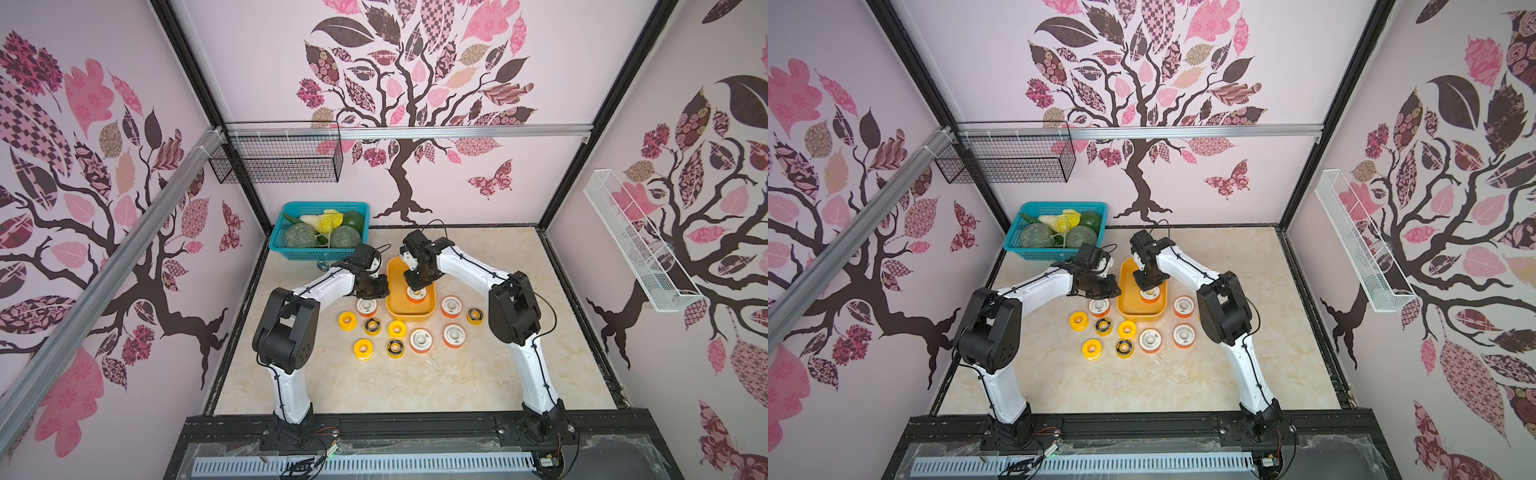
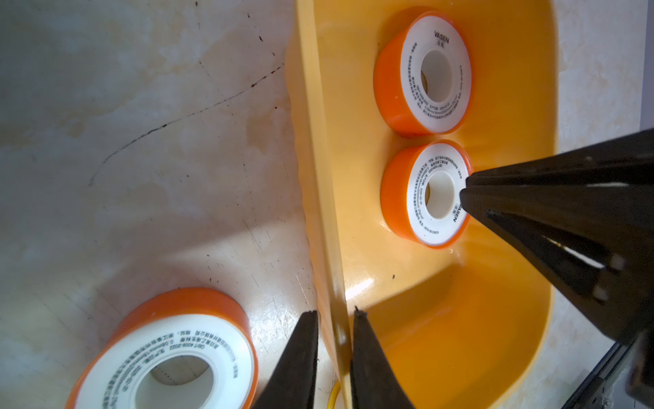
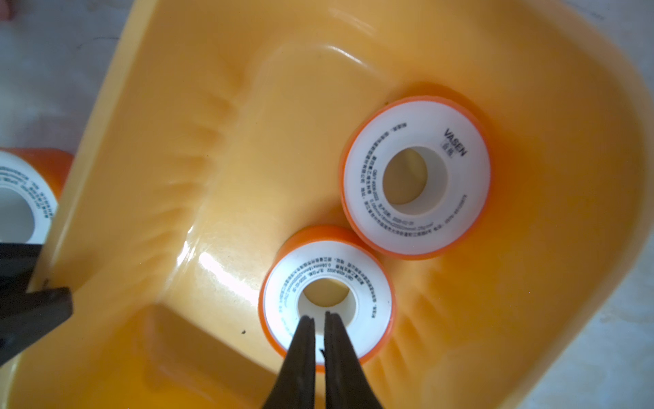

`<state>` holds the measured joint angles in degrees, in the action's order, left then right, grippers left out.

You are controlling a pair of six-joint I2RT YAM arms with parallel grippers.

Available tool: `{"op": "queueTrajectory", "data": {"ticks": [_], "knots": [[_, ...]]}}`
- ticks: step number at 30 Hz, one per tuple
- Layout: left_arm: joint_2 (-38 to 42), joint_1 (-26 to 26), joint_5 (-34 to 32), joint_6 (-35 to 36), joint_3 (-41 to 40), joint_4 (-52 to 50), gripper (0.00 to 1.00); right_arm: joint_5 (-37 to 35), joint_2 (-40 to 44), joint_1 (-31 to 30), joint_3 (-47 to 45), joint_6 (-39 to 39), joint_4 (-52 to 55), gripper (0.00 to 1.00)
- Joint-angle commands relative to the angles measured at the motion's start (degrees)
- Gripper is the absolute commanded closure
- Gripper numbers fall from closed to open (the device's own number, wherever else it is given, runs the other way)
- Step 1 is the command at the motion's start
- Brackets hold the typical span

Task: Put the sealing tape into the storage box
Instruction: Place the sealing tape in the storage box.

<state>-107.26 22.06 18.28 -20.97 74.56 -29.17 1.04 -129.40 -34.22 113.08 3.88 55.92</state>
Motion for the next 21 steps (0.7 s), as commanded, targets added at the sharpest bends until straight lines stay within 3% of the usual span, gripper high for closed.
{"op": "queueTrajectory", "data": {"ticks": [1, 21], "knots": [[-1.0, -0.1, -1.1, 0.8, 0.9, -1.2, 0.78, -0.4, -2.6, 0.3, 0.7, -0.4, 1.9, 0.86], [-1.0, -0.1, -0.9, 0.8, 0.7, -1.2, 0.78, -7.9, -5.9, 0.2, 4.4, -2.9, 3.2, 0.83]]}}
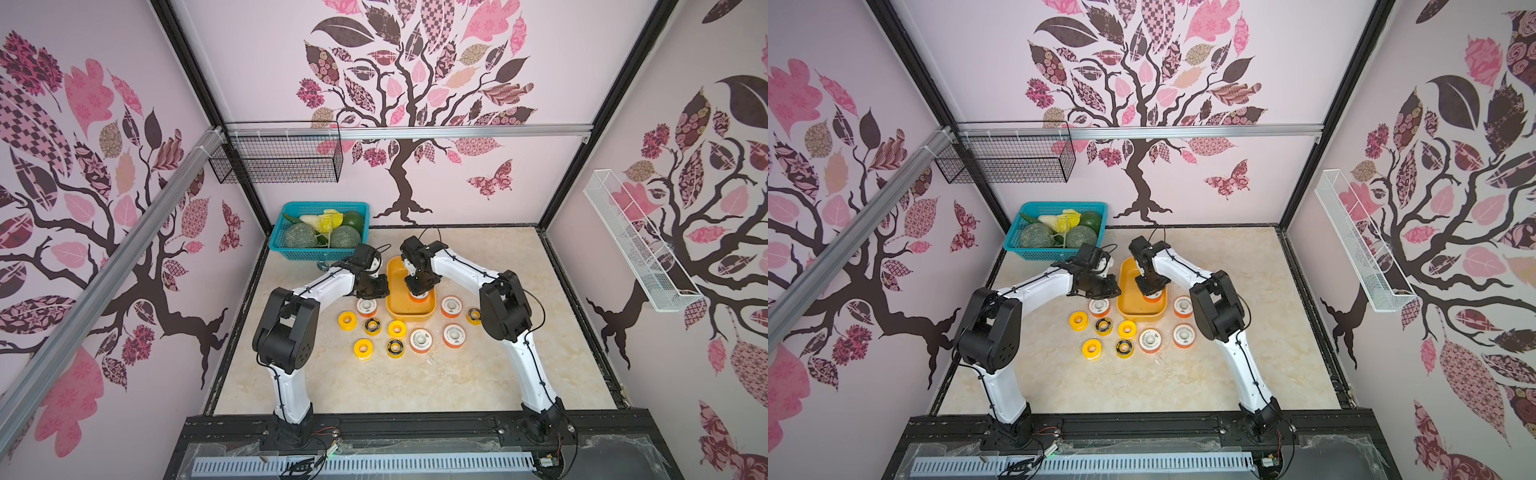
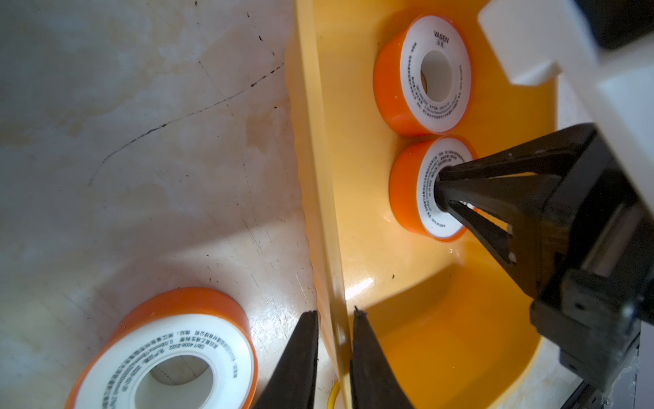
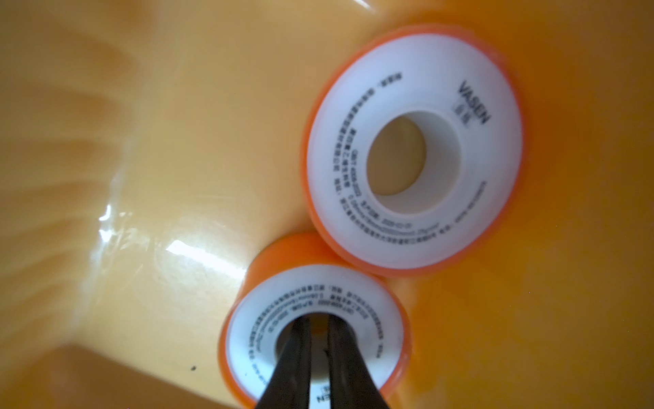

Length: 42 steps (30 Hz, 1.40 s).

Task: Put the sealing tape into the storage box
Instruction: Place the sealing tape in the storage box.

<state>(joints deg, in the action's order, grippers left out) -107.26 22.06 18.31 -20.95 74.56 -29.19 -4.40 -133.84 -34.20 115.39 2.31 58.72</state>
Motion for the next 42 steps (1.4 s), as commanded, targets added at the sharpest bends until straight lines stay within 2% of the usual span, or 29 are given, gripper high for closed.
{"op": "queueTrajectory", "data": {"ticks": [1, 6, 16, 22, 28, 30, 34, 37, 42], "knots": [[-0.9, -0.1, -1.0, 0.8, 0.7, -1.2, 0.78, -2.6, -1.6, 0.2, 2.6, -1.3, 0.6, 0.83], [-0.8, -0.1, -1.1, 1.0, 0.7, -1.2, 0.79, -4.0, -2.5, 0.3, 4.4, -1.3, 2.2, 0.82], [-0.8, -0.1, -0.9, 1.0, 1.0, -1.2, 0.78, 0.4, 2.4, 0.2, 2.4, -0.6, 1.1, 0.63], [-0.3, -0.1, -0.4, 0.9, 1.1, -1.3, 0.78, 1.9, 5.3, 0.7, 1.1, -1.0, 0.2, 0.63], [1.3, -0.1, -0.2, 1.2, 1.3, -1.4, 0.75, 10.0, 12.3, 3.5, -4.6, -3.3, -5.5, 0.61], [2.1, -0.1, 0.1, 1.2, 1.5, -1.6, 0.69, 13.6, 15.3, 4.8, -7.3, -4.1, -8.2, 0.58], [4.7, -0.1, 0.6, 1.3, 1.6, -1.5, 0.49, 21.6, 21.7, 8.2, -13.9, -6.5, -14.2, 0.53], [7.2, -0.1, 0.4, 1.3, 1.4, -1.7, 0.37, 25.8, 25.8, 10.9, -18.5, -8.6, -17.7, 0.50], [12.3, -0.2, -3.9, 1.5, 0.2, -3.4, 0.29, 27.0, 30.1, 14.3, -24.6, -9.8, -19.7, 0.46]]}}
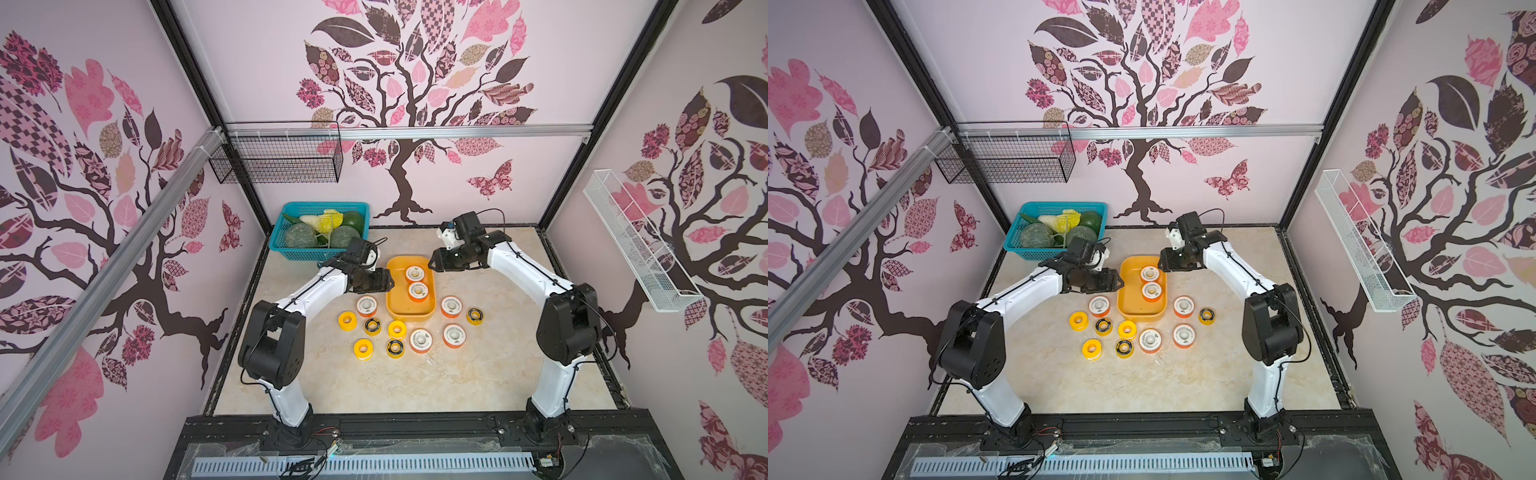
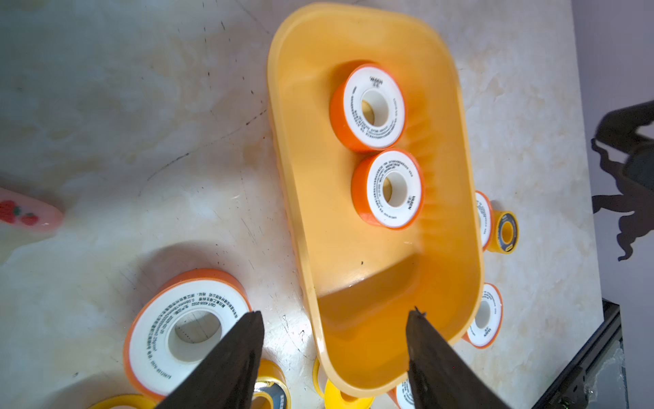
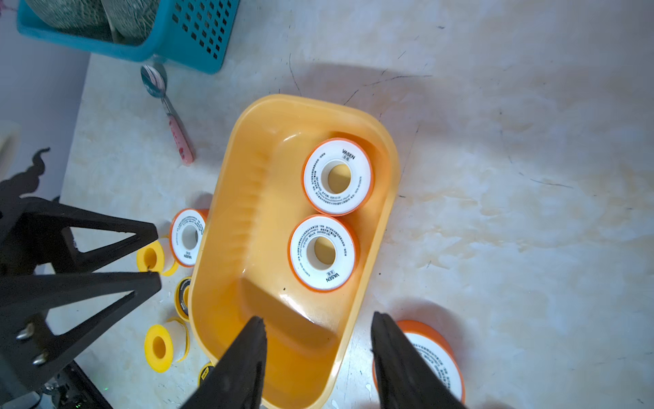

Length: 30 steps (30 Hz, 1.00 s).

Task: Put the sealing tape into the storage box
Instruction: Place the sealing tape in the storage box, then pick up the sealing tape at the center of the board.

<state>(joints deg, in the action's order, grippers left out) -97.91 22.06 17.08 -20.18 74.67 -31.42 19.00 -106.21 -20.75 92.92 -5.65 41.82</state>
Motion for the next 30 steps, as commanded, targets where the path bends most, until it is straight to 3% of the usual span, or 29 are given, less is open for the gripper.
{"op": "queueTrajectory", "data": {"ticks": [1, 13, 19, 23, 30], "knots": [[4.1, -0.2, -4.1, 0.7, -0.5, -1.6, 0.28, 4.2, 3.2, 1.5, -3.5, -2.2, -3.5, 0.46], [12.2, -0.9, -17.9, -0.7, -9.1, -4.9, 0.22, 7.6, 11.6, 7.5, -17.5, -4.6, -9.4, 0.44], [9.2, -0.8, -19.0, -0.3, -8.8, -6.8, 0.21, 8.4, 14.4, 9.3, -21.7, -5.5, -11.7, 0.43], [6.3, 0.2, -19.5, 1.0, -8.6, -6.9, 0.12, 9.2, 15.4, 10.8, -23.2, -6.1, -12.5, 0.43], [0.0, 2.5, -23.2, 2.8, -5.6, -7.6, 0.11, 9.3, 15.3, 11.1, -24.2, -6.4, -13.2, 0.43]]}}
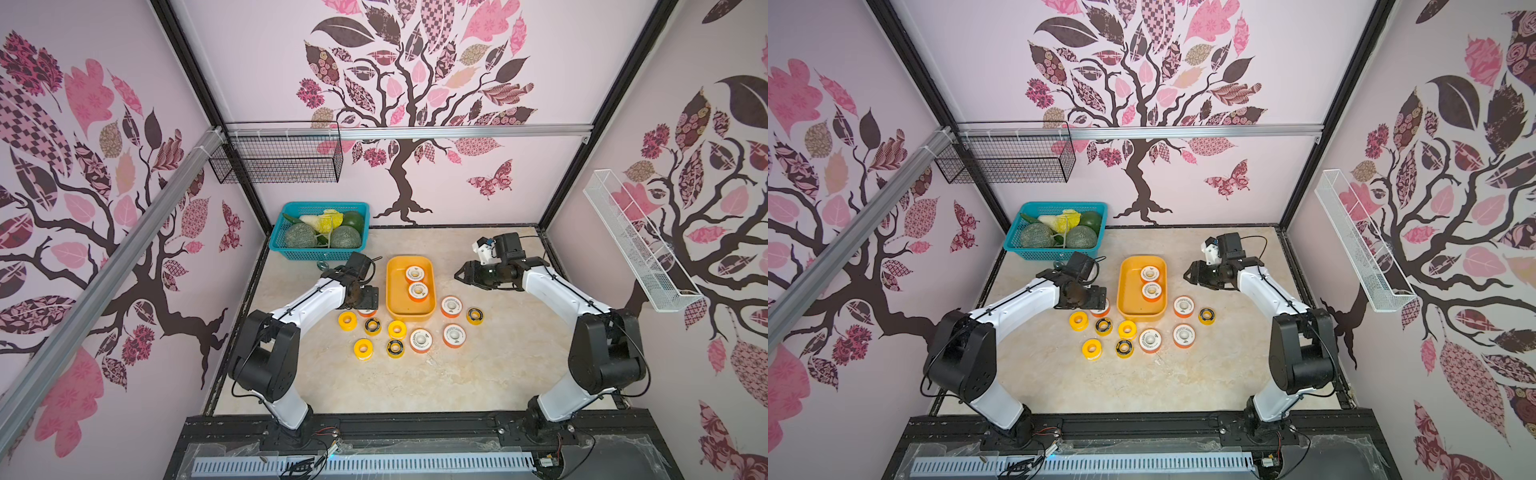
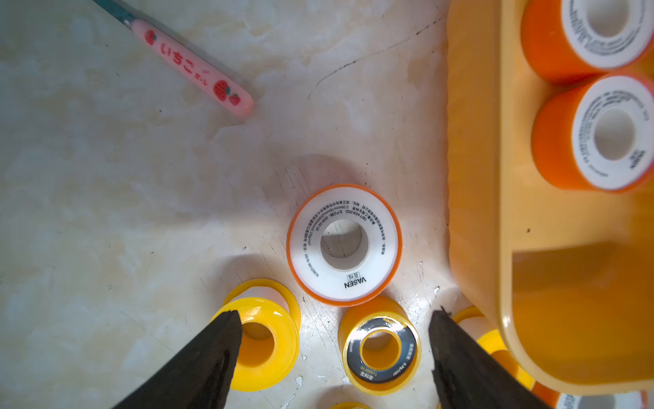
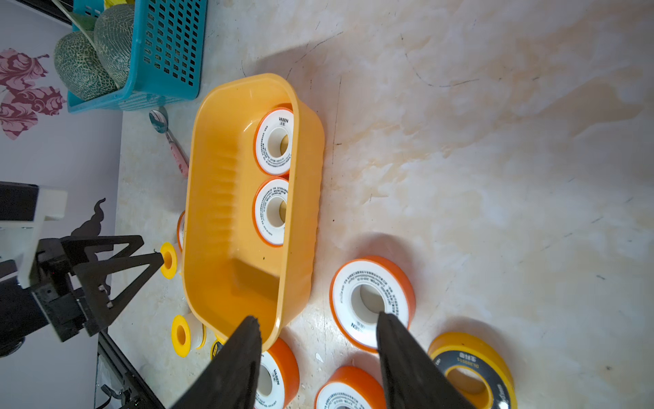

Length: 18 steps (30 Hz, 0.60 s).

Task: Put the sealing tape into the storage box
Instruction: Pick up the sealing tape at the center of the board.

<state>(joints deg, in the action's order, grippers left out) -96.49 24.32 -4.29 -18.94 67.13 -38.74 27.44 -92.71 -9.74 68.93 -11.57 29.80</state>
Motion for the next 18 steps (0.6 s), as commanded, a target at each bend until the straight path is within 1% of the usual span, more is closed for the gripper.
{"op": "queueTrajectory", "data": {"ticks": [1, 6, 11, 18], "knots": [[-2.1, 0.3, -1.2, 1.7, 2.3, -0.1, 0.11, 0.8, 1.5, 0.0, -0.2, -0.5, -1.2, 0.43], [-5.4, 0.6, 0.5, 2.6, 3.4, 0.4, 0.11, 0.8, 0.1, 0.0, -0.4, -0.3, -1.1, 0.43], [-7.8, 0.5, 0.6, 2.9, 4.6, 0.3, 0.13, 1.5, -1.0, 0.1, -0.4, 0.1, -0.8, 0.43], [-10.2, 0.5, 1.8, 3.3, 5.3, 1.2, 0.11, 2.3, -1.8, 0.1, 0.0, 0.0, -0.5, 0.42]]}}
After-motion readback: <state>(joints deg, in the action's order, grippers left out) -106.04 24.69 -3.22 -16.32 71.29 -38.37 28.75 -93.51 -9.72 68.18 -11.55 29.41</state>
